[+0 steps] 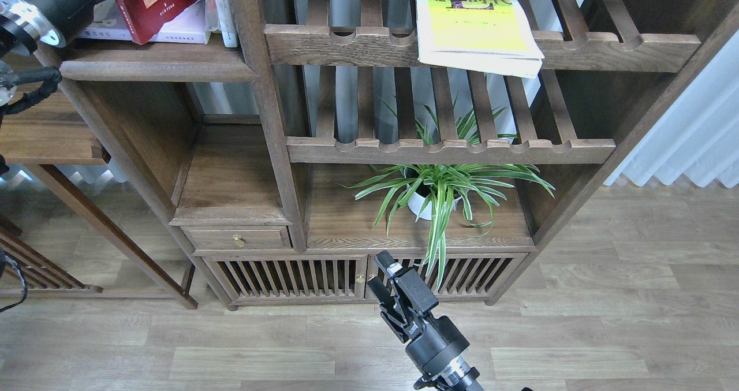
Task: Organize books on shelf
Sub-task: 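Set the red book upright on the upper shelf beside the books, then release the red book and withdraw the left gripper downward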
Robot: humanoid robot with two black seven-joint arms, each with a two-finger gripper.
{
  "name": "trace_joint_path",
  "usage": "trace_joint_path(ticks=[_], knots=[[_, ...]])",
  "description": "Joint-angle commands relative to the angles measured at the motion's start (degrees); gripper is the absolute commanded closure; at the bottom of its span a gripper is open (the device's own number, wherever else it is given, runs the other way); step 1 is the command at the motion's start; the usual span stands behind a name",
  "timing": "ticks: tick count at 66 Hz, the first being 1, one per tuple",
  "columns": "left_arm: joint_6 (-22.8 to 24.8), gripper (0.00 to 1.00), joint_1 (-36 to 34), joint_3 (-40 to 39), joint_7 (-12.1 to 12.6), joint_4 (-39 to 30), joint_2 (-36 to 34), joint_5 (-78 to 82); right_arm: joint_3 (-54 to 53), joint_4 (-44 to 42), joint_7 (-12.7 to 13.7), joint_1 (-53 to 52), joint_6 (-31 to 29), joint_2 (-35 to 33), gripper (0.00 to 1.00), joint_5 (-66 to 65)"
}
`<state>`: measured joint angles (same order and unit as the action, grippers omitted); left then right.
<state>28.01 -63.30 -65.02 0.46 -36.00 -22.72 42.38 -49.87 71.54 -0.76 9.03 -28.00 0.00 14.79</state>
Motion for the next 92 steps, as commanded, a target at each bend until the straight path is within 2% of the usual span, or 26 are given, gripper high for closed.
trace_joint_path(ticks=[1, 37, 92], knots=[[0.0, 0.96, -0.1, -0.1, -0.3, 0.1, 0.1, 0.0, 0.0, 0.0, 0.0, 0.0, 0.0, 0.0, 0.01, 0.1], [0.0, 0.63, -0.9, -0.4, -0.8, 0.5, 1.9, -0.2, 0.0, 0.0, 0.0, 0.0, 0.0, 0.0, 0.01, 0.1], [0.0, 0.61, -8.2, -1.9, -0.6, -0.7, 3.3, -1.9, 0.0, 0.0, 0.0, 0.0, 0.0, 0.0, 0.01, 0.1]])
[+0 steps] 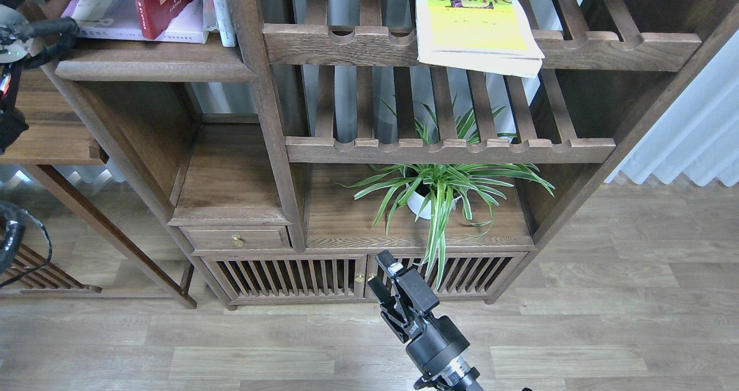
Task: Organize books on shelf
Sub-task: 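Release the red book and withdraw the left gripper downward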
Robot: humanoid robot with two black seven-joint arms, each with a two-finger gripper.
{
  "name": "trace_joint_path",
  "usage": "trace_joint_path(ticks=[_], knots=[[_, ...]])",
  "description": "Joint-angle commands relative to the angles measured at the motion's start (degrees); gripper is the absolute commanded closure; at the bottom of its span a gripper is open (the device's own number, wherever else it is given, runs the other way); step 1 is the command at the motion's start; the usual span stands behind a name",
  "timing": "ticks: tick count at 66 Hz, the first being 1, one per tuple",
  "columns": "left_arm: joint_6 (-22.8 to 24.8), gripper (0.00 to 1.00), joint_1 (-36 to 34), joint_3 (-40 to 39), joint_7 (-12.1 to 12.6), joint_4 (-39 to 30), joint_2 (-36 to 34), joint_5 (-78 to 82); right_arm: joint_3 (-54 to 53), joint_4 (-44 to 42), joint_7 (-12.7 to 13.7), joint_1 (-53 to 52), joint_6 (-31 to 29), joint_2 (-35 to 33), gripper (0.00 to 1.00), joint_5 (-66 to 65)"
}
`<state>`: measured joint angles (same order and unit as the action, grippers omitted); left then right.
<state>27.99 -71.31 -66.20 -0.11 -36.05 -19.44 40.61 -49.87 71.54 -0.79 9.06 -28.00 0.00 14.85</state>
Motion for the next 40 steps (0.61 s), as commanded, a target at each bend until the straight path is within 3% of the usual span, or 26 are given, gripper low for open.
trace_joint_path(ticks=[1, 40], knots=[[0.0, 0.61, -0.2, -0.9, 0.0, -0.9, 0.0, -0.2, 0.0, 0.0, 0.0, 0.0, 0.0, 0.0, 0.01, 0.0], [0.0, 0.57, 2.8, -4.4, 1.2, -11.1, -7.0, -4.0, 0.1, 0.0, 0.1, 0.0, 0.0, 0.0, 0.01, 0.0]])
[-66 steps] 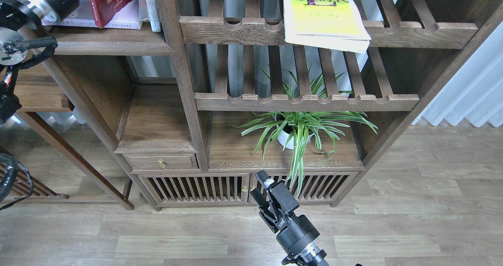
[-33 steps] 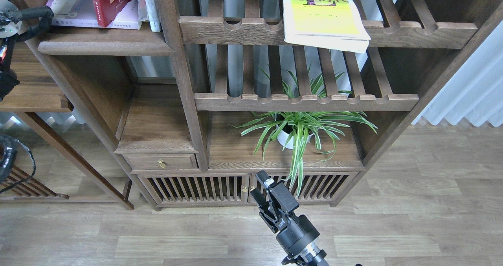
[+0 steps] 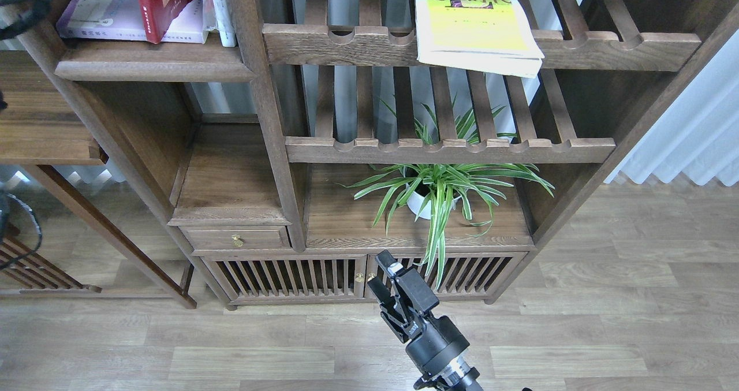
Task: Organize books on shelf
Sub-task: 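Release the red book and withdraw the left gripper downward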
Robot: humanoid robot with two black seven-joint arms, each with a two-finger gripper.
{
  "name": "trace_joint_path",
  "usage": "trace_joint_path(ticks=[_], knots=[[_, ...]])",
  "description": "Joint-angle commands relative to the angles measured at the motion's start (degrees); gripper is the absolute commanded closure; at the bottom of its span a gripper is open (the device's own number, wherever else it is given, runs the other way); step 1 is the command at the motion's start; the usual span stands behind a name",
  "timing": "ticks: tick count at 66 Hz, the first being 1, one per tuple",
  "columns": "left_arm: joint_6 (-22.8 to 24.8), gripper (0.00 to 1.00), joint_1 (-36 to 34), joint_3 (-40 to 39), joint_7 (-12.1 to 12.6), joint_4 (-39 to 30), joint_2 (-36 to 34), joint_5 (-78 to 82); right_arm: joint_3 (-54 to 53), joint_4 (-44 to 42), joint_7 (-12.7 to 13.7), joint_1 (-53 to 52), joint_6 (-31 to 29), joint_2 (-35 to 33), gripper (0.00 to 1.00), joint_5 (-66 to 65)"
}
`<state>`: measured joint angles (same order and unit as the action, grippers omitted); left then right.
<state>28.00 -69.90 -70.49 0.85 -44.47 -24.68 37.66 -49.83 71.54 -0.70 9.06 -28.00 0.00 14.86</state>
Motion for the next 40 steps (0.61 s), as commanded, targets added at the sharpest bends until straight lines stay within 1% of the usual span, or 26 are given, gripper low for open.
trace_joint_path(ticks=[1, 6, 18, 22, 27, 33, 40], knots=[[0.0, 0.57, 1.7, -0.1, 0.2, -2.9, -1.9, -1.2, 0.1, 0.0, 0.0, 0.0, 0.0, 0.0, 0.01, 0.0], [0.0, 0.55, 5.4, -0.4, 0.5, -6.4, -3.6, -4.3, 0.1, 0.0, 0.0, 0.0, 0.0, 0.0, 0.01, 0.0], [0.0, 0.52, 11.1, -2.2, 0.6, -11.7, -6.2, -7.7, 0.0, -0.1, 0.0, 0.0, 0.0, 0.0, 0.01, 0.0], [0.0, 0.47, 13.9, -3.2, 0.6, -13.7, -6.3, -9.0, 0.0, 0.0, 0.0, 0.0, 0.0, 0.0, 0.01, 0.0], [0.0, 0.46, 16.5, -4.3, 0.6, -15.5, -6.3, -10.0, 0.0, 0.0, 0.0, 0.0, 0.0, 0.0, 0.01, 0.0], [0.0, 0.41, 20.1, -6.1, 0.3, -17.4, -6.2, -10.2, 0.0, 0.0, 0.0, 0.0, 0.0, 0.0, 0.01, 0.0], [0.0, 0.36, 22.4, -7.2, 0.3, -18.6, -5.8, -10.9, -0.1, 0.0, 0.0, -0.1, 0.0, 0.0, 0.01, 0.0]])
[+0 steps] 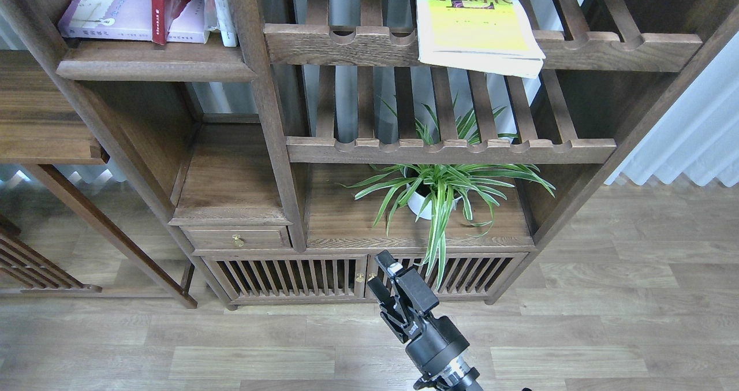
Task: Organize books on shelf
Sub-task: 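Release the red book and withdraw the left gripper downward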
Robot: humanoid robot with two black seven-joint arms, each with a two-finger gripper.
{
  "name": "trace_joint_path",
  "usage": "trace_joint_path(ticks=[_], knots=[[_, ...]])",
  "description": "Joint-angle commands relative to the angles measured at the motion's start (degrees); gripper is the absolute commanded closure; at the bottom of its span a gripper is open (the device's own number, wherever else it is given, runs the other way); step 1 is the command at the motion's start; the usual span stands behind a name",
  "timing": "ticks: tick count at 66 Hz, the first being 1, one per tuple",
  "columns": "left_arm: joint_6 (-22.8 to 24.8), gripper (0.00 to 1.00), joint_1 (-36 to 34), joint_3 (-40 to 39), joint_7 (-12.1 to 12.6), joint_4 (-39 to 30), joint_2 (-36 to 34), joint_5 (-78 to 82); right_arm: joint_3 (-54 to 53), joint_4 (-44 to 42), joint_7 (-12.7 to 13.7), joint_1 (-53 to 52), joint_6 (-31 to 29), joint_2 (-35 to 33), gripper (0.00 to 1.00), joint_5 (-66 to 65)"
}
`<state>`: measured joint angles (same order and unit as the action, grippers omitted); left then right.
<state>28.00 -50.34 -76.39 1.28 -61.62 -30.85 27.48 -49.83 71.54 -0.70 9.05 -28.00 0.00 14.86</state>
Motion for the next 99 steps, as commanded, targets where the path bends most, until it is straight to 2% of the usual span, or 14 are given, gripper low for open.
trace_joint_path(ticks=[1, 11, 14, 20, 25, 48, 54, 62, 69, 73, 82, 85, 99], knots=[[0.0, 0.36, 3.1, -1.4, -0.2, -1.6, 0.4, -0.9, -0.1, -0.1, -0.1, 0.0, 0.0, 0.0, 0.01, 0.0], [0.0, 0.32, 3.9, -2.3, -0.1, -2.4, 0.3, -1.4, -1.0, -0.1, -0.1, 0.0, 0.0, 0.0, 0.01, 0.0], [0.0, 0.26, 4.7, -3.3, -0.1, -2.5, 0.3, -2.3, -1.8, -0.1, -0.1, -0.1, 0.0, 0.0, 0.01, 0.0], [0.0, 0.22, 6.2, -3.5, -0.1, -3.9, 0.4, -4.1, -2.5, -0.1, -0.1, 0.0, 0.0, 0.0, 0.01, 0.0], [0.0, 0.14, 9.1, -3.3, -0.1, -6.0, 1.0, -6.9, -2.5, -0.1, -0.1, 0.0, 0.0, 0.0, 0.01, 0.0], [0.0, 0.12, 11.2, -4.2, -0.1, -6.9, 2.5, -11.8, -2.5, 0.0, -0.2, -0.1, 0.0, 0.0, 0.01, 0.3], [0.0, 0.14, 11.4, -3.8, 0.0, -6.9, 2.9, -14.8, -2.5, 0.0, -0.2, -0.1, 0.0, 0.0, 0.01, 0.4], [0.0, 0.15, 11.8, -3.7, 0.1, -6.9, 6.6, -18.7, -2.6, 0.0, -0.2, 0.0, 0.0, 0.0, 0.01, 0.6], [0.0, 0.13, 16.3, -3.9, 0.2, -7.2, 9.1, -19.0, -2.5, 0.0, -0.2, -0.1, 0.0, 0.0, 0.01, 1.0], [0.0, 0.12, 17.5, -3.1, 0.9, -8.0, 9.4, -19.0, -2.5, 0.0, -0.2, 0.0, 0.0, 0.0, 0.01, 1.0], [0.0, 0.11, 21.8, -2.2, 6.5, -12.3, 15.2, -18.8, -2.6, 0.0, -0.3, -0.1, 0.0, 0.0, 0.01, 1.2], [0.0, 0.11, 23.4, -2.2, 7.7, -13.2, 17.0, -18.9, -2.6, 0.0, -0.3, 0.0, 0.0, 0.0, 0.01, 1.6], [0.0, 0.11, 26.3, -1.4, 8.3, -14.8, 18.9, -18.8, -3.3, 0.0, -0.3, -0.1, 0.0, 0.0, 0.01, 1.7]])
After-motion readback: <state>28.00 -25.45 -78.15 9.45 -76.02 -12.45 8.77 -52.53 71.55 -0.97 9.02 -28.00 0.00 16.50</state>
